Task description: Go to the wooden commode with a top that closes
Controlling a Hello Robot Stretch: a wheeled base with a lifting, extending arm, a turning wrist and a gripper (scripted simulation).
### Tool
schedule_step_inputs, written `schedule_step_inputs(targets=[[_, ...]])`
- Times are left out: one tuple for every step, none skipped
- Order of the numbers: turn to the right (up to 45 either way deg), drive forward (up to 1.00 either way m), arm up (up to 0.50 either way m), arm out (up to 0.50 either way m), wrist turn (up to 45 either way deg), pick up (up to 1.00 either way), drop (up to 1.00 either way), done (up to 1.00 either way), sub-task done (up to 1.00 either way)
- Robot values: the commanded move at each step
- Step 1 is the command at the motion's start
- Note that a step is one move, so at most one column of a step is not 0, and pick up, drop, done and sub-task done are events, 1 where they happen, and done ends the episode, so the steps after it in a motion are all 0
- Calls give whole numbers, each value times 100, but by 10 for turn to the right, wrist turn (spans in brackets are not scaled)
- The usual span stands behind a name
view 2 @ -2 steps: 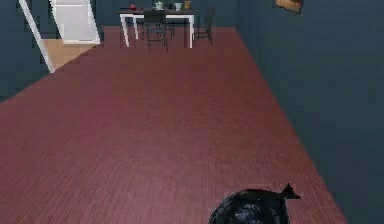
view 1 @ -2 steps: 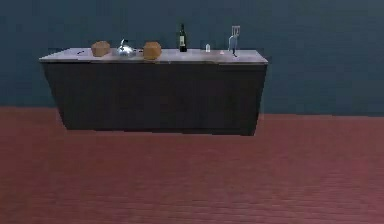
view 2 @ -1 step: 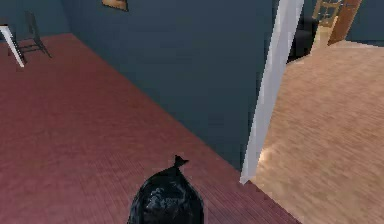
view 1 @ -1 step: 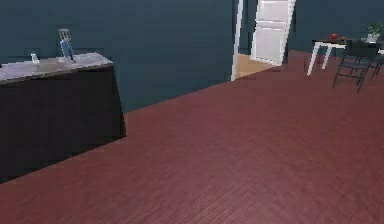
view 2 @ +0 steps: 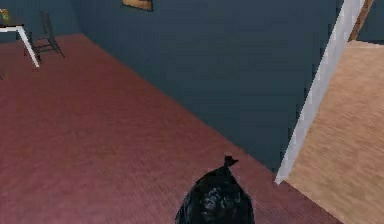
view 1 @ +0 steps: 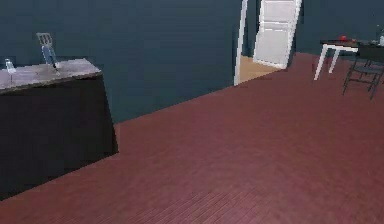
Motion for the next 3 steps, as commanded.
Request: schedule_step_inputs(targets=[[240,0,0,0,0,0,0,0,0],[0,100,0,0,0,0,0,0,0],[0,100,0,0,0,0,0,0,0]])
